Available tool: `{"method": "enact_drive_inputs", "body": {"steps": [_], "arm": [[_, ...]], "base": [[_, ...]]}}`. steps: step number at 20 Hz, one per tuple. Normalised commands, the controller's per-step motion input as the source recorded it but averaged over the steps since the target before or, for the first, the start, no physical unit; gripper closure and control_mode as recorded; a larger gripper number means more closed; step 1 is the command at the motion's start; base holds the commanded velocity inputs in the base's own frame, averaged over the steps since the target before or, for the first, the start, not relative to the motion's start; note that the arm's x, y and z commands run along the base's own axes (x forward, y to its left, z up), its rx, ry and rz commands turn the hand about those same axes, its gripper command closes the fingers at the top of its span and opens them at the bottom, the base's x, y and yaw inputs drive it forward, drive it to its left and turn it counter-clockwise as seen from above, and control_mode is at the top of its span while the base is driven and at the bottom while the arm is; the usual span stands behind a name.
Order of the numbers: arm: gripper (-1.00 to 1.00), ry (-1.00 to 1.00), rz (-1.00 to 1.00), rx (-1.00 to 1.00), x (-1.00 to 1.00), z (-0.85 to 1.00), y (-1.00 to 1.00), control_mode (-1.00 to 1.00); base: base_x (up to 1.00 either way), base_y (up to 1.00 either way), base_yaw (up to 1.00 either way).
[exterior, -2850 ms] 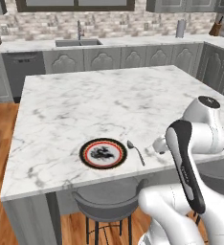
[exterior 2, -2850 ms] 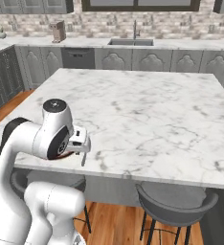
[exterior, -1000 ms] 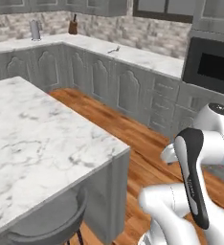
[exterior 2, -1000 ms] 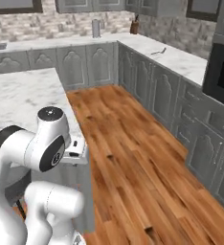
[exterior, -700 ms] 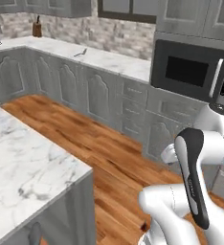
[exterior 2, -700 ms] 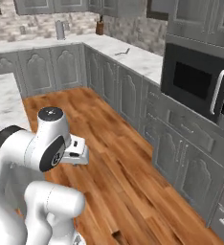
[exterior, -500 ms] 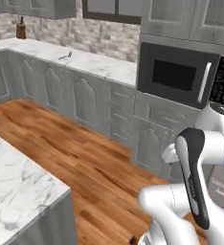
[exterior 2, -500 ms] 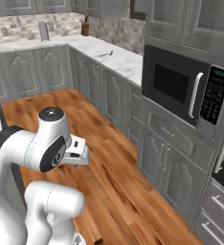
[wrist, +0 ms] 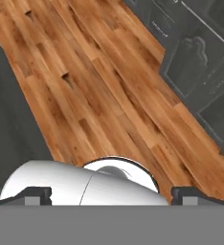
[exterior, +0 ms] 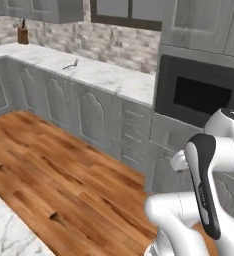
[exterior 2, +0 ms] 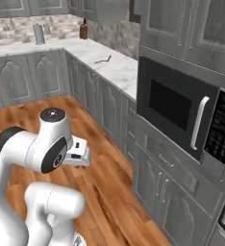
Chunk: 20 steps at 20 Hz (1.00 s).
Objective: Take the fork and place it on the left side of the plate. Then take the spoon and place it on the right side of the plate. Make sure they're directly next to the plate.
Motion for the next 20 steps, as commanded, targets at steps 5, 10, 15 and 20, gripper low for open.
{"method": "enact_drive_inputs", "body": {"steps": [5,10,15,20], "arm": [[-1.00,0.00,0.00,0.00,0.00,0.00,0.00,1.00],[-1.00,0.00,0.00,0.00,0.00,0.00,0.00,1.00],[-1.00,0.00,0.00,0.00,0.00,0.00,0.00,1.00],[-1.00,0.00,0.00,0.00,0.00,0.00,0.00,1.00]], "base": [[0.99,-0.24,0.33],[0.97,-0.24,0.35],[0.95,-0.05,0.13],[1.00,0.01,-0.02]]}}
